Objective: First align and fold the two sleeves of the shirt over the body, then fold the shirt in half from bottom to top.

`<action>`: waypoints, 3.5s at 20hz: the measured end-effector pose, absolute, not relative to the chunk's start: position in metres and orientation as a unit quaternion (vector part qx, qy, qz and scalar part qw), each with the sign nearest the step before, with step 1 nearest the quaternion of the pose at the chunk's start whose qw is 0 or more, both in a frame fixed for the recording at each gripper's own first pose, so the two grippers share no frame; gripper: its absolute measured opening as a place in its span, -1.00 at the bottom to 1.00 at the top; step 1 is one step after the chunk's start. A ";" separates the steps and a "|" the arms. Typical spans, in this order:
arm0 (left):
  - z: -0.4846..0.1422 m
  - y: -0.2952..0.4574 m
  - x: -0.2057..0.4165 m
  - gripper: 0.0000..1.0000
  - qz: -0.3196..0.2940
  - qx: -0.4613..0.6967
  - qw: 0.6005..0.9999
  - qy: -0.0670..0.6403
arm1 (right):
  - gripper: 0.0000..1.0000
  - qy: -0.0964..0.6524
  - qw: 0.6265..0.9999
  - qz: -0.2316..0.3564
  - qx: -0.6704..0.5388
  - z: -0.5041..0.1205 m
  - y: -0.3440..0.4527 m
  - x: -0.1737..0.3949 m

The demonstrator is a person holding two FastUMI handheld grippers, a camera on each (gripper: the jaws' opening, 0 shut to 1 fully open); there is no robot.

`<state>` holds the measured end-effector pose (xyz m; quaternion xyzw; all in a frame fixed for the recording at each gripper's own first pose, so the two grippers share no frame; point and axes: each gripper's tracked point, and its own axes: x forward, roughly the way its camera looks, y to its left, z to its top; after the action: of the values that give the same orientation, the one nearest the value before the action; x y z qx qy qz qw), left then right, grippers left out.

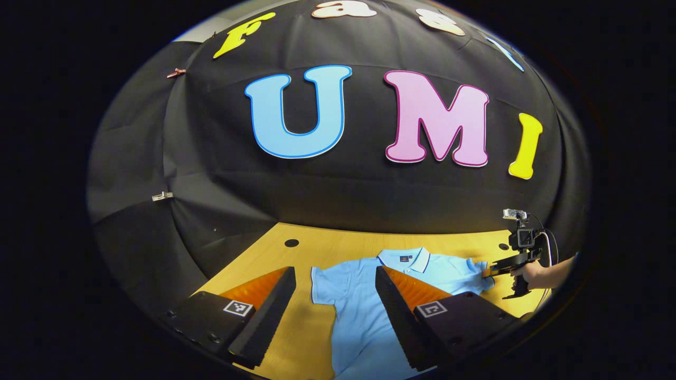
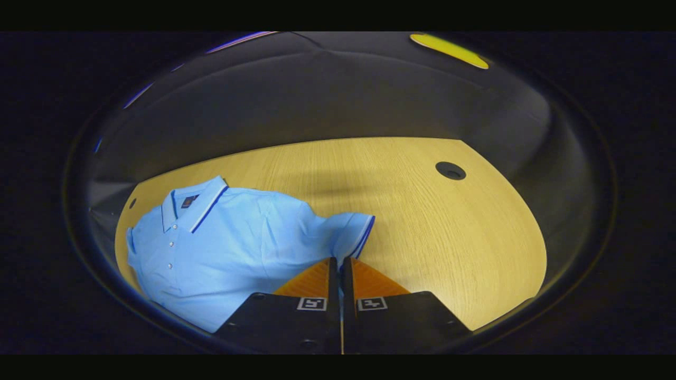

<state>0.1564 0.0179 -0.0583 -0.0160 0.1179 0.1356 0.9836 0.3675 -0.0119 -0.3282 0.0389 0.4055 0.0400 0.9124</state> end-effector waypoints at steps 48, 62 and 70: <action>-0.275 0.128 0.368 0.94 0.117 -0.040 0.949 0.291 | 0.97 0.319 0.935 0.155 0.002 -0.204 0.044 0.137; -0.294 0.109 0.384 -0.76 0.091 -0.014 0.946 0.310 | 0.97 0.325 0.938 0.119 0.013 -0.221 0.019 0.130; -0.264 0.095 0.385 -0.87 0.073 -0.022 0.950 0.301 | 0.96 0.329 0.938 0.112 0.009 -0.229 0.013 0.116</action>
<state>0.3849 0.0952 -0.2639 -0.0216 0.3014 0.0731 0.9505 0.1162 0.0127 -0.2287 0.0090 0.3289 0.1119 0.9377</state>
